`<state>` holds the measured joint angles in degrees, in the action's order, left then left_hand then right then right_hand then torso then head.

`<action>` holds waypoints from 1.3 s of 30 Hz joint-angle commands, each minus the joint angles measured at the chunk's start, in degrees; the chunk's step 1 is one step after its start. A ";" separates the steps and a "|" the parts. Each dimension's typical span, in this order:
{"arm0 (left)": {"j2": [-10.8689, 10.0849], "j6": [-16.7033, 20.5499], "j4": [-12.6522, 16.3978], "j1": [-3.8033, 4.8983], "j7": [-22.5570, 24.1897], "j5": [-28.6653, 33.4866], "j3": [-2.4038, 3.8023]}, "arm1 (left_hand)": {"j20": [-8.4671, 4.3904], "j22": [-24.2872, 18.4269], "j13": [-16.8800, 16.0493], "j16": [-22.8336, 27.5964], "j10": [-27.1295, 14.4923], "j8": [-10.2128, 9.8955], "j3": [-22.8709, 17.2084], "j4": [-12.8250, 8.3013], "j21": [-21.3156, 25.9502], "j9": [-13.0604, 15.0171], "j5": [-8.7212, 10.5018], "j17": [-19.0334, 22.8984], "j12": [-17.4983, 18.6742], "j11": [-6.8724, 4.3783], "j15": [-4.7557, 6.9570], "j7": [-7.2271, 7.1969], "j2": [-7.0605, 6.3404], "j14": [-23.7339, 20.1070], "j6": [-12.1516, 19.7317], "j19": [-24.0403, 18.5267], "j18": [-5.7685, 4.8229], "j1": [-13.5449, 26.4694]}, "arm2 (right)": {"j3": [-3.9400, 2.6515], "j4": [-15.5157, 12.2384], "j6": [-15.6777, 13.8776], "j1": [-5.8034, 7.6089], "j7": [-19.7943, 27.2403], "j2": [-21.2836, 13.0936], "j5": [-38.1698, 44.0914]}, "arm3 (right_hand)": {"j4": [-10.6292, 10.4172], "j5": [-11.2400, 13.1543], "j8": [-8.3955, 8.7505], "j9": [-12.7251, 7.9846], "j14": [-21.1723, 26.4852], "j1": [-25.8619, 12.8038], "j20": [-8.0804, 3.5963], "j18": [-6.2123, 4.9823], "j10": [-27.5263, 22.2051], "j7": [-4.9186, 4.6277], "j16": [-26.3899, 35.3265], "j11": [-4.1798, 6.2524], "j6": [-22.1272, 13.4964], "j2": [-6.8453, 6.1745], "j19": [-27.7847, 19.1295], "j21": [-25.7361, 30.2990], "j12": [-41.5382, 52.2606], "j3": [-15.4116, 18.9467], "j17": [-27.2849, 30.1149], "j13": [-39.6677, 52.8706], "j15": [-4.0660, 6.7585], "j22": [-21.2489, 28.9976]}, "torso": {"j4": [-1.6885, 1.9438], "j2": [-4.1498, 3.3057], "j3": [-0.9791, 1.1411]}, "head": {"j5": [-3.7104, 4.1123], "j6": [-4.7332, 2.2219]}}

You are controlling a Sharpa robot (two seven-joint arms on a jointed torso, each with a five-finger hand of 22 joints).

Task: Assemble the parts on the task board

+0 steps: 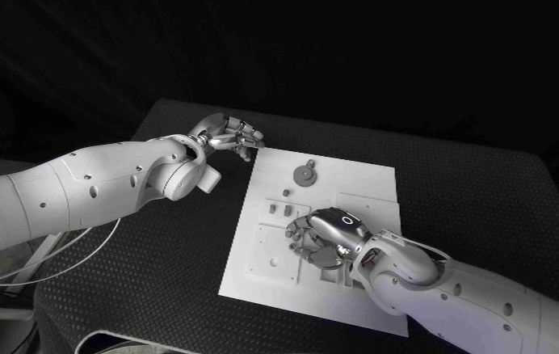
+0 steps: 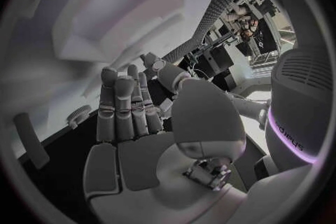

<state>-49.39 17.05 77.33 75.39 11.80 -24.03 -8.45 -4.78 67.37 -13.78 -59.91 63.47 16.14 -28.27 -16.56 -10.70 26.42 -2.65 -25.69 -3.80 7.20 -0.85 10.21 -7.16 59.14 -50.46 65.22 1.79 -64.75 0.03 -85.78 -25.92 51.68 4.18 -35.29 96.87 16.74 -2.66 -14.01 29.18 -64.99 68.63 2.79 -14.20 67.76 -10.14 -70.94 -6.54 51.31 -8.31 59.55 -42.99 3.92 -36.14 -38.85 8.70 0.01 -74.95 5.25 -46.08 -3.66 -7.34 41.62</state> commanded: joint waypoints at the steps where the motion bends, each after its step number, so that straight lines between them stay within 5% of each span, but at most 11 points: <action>1: 0.08 -0.63 0.07 0.08 0.34 0.32 0.05 | -0.01 -0.06 0.06 0.32 -0.44 0.21 0.30 0.07 0.22 -0.09 -0.24 -0.09 -0.19 0.06 -0.01 0.02 0.23 0.25 0.28 0.53 2.08 0.12 | 0.33 -0.09 -1.69 -0.45 0.69 -0.28 -1.52 | -0.10 -0.12 0.28 -0.09 0.32 0.09 0.15 -0.80 -0.53 -0.04 -0.08 0.07 -0.33 -0.55 -0.14 0.21 -0.19 0.30 -0.07 -0.09 -0.02 -0.27 | -0.09 -0.02 0.03 | 0.10 -0.09; 18: 0.14 -0.76 0.08 0.08 0.34 0.32 0.05 | 0.00 -0.07 0.11 0.34 -0.47 0.23 0.33 0.07 0.27 -0.09 -0.24 -0.11 -0.20 0.07 -0.02 0.02 0.23 0.26 0.29 0.55 2.09 0.09 | 0.33 -0.61 -1.60 -0.44 -0.74 -0.23 -1.13 | -0.51 -0.11 0.25 -0.30 0.51 -1.83 0.28 -0.80 -1.11 -0.22 -0.55 -0.16 -0.76 -2.42 0.00 0.04 -0.08 0.73 -0.35 -0.23 -0.25 -0.59 | -0.06 -0.02 -0.06 | 0.42 -0.11; 29: 0.14 -0.95 0.10 0.08 0.19 0.32 0.05 | 0.00 -0.07 0.14 0.35 -0.46 0.25 0.35 0.08 0.29 -0.09 -0.24 -0.13 -0.21 0.07 -0.02 0.02 0.26 0.26 0.27 0.57 2.09 0.09 | 0.32 -0.70 -5.66 -0.44 -3.82 0.24 0.70 | -1.23 -0.11 -1.26 0.26 -0.41 -2.97 -0.50 -0.80 2.14 0.76 -3.17 1.21 1.00 -2.11 1.34 -1.78 1.75 0.42 -1.35 1.60 1.05 -1.23 | 0.06 0.01 -0.08 | 0.60 0.04; 39: 0.18 -0.98 0.11 0.08 0.16 0.32 0.05 | 0.01 -0.08 0.16 0.37 -0.46 0.27 0.37 0.09 0.32 -0.09 -0.24 -0.14 -0.23 0.08 -0.02 0.01 0.27 0.26 0.25 0.58 2.09 0.10 | 0.31 -0.72 -5.92 -0.44 -4.55 0.56 1.19 | -1.60 -0.12 -2.10 0.81 -0.90 -3.49 -0.90 -0.80 3.40 1.29 -3.70 1.87 1.94 -2.03 1.73 -2.46 2.70 0.38 -1.27 3.34 1.69 -1.16 | -0.03 0.00 -0.05 | 0.59 -0.01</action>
<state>-49.30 16.89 77.30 75.39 11.67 -24.02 -8.44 -4.78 67.37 -13.68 -59.91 63.34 16.14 -28.28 -16.56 -10.70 26.43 -2.65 -25.77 -3.80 7.32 -0.86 10.21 -7.16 59.13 -50.46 65.22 1.79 -64.75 0.27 -86.51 -30.86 51.39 0.44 -34.78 97.08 15.48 -2.66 -15.82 29.94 -65.92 65.53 2.26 -14.19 70.67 -8.91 -74.44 -4.71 52.76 -10.33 61.13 -45.22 6.28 -35.66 -40.15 11.97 1.33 -74.93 5.26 -46.08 -3.72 -6.75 41.64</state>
